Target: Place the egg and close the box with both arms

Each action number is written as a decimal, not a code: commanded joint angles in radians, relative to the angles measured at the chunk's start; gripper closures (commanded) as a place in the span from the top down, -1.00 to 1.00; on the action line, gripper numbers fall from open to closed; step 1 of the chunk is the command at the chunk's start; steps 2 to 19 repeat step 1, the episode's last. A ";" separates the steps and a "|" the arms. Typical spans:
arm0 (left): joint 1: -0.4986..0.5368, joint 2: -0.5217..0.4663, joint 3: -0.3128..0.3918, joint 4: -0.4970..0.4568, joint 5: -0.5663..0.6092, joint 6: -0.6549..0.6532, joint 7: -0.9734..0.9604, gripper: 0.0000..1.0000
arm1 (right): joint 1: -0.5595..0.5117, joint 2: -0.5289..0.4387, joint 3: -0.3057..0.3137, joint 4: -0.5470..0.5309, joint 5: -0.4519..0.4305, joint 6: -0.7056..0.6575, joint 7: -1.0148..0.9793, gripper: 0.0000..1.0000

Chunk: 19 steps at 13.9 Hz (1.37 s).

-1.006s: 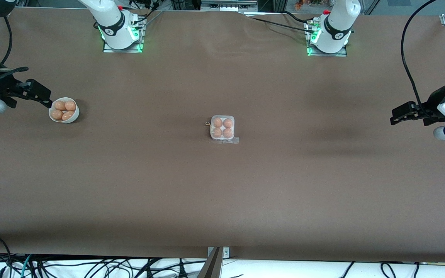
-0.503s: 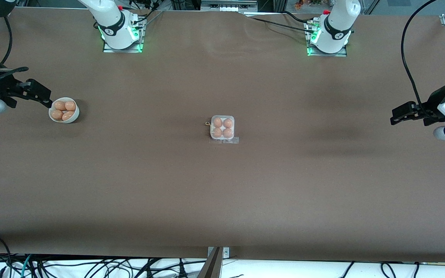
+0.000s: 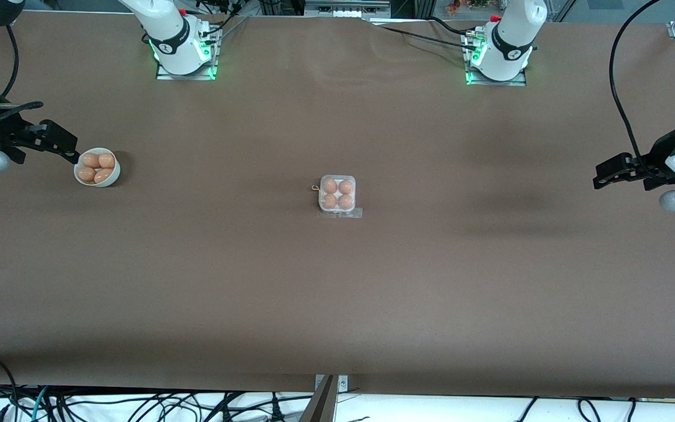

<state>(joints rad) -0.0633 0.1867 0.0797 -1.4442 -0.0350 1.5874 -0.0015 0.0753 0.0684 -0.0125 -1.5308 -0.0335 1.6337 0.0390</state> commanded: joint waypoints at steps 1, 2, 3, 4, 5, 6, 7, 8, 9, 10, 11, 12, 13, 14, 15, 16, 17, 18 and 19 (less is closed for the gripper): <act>0.011 -0.030 -0.011 -0.030 0.007 0.003 0.012 1.00 | 0.000 -0.004 0.002 0.008 0.001 -0.011 -0.004 1.00; 0.011 -0.030 -0.011 -0.030 0.007 0.003 0.012 1.00 | 0.000 -0.004 0.002 0.008 0.001 -0.011 -0.004 1.00; 0.011 -0.030 -0.011 -0.030 0.007 0.003 0.012 1.00 | 0.000 -0.004 0.002 0.008 0.001 -0.011 -0.004 1.00; 0.011 -0.030 -0.011 -0.030 0.007 0.003 0.012 1.00 | 0.000 -0.004 0.002 0.008 0.001 -0.011 -0.004 1.00; 0.011 -0.030 -0.011 -0.030 0.007 0.003 0.012 1.00 | 0.000 -0.004 0.002 0.008 0.001 -0.011 -0.004 1.00; 0.011 -0.030 -0.011 -0.030 0.007 0.003 0.012 1.00 | 0.000 -0.004 0.002 0.008 0.001 -0.011 -0.004 1.00; 0.011 -0.030 -0.011 -0.030 0.007 0.003 0.012 1.00 | 0.000 -0.004 0.002 0.008 0.001 -0.011 -0.004 1.00; 0.011 -0.030 -0.011 -0.030 0.007 0.003 0.012 1.00 | 0.000 -0.004 0.002 0.008 0.001 -0.011 -0.004 1.00; 0.011 -0.030 -0.011 -0.030 0.007 0.003 0.012 1.00 | 0.000 -0.004 0.002 0.008 0.001 -0.011 -0.004 1.00; 0.011 -0.030 -0.011 -0.030 0.007 0.003 0.012 1.00 | 0.000 -0.004 0.002 0.008 0.001 -0.011 -0.004 1.00; 0.011 -0.030 -0.011 -0.030 0.007 0.003 0.012 1.00 | 0.000 -0.004 0.002 0.008 0.001 -0.011 -0.004 1.00; 0.011 -0.030 -0.011 -0.030 0.007 0.003 0.012 1.00 | 0.000 -0.004 0.002 0.008 0.001 -0.011 -0.004 1.00; 0.011 -0.030 -0.011 -0.030 0.007 0.003 0.012 1.00 | 0.000 -0.004 0.002 0.008 0.001 -0.011 -0.004 1.00; 0.011 -0.030 -0.011 -0.030 0.007 0.003 0.012 1.00 | 0.000 -0.004 0.002 0.008 0.001 -0.011 -0.004 1.00; 0.011 -0.030 -0.011 -0.030 0.007 0.003 0.012 1.00 | 0.000 -0.004 0.002 0.008 0.001 -0.011 -0.004 1.00; 0.011 -0.030 -0.011 -0.030 0.007 0.003 0.012 1.00 | 0.000 -0.004 0.002 0.008 0.001 -0.011 -0.004 1.00; 0.011 -0.030 -0.011 -0.030 0.007 0.003 0.012 1.00 | 0.000 -0.004 0.002 0.008 0.001 -0.011 -0.004 1.00; 0.011 -0.030 -0.011 -0.030 0.007 0.003 0.012 1.00 | 0.000 -0.004 0.002 0.008 0.001 -0.011 -0.004 1.00; 0.011 -0.030 -0.011 -0.030 0.007 0.003 0.012 1.00 | 0.000 -0.004 0.002 0.008 0.001 -0.011 -0.004 1.00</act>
